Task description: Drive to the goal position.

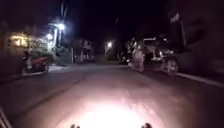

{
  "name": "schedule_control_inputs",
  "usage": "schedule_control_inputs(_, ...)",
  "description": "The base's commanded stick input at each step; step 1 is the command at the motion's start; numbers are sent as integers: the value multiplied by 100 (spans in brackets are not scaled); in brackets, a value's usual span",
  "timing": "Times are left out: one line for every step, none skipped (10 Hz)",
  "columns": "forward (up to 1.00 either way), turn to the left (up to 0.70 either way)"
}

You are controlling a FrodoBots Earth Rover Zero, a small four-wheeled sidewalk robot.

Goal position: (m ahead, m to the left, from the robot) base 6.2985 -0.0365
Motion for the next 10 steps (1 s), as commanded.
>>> schedule_control_inputs(85,0)
schedule_control_inputs(85,0)
schedule_control_inputs(85,0)
schedule_control_inputs(85,0)
schedule_control_inputs(85,0)
schedule_control_inputs(85,0)
schedule_control_inputs(85,0)
schedule_control_inputs(85,0)
schedule_control_inputs(85,0)
schedule_control_inputs(85,0)
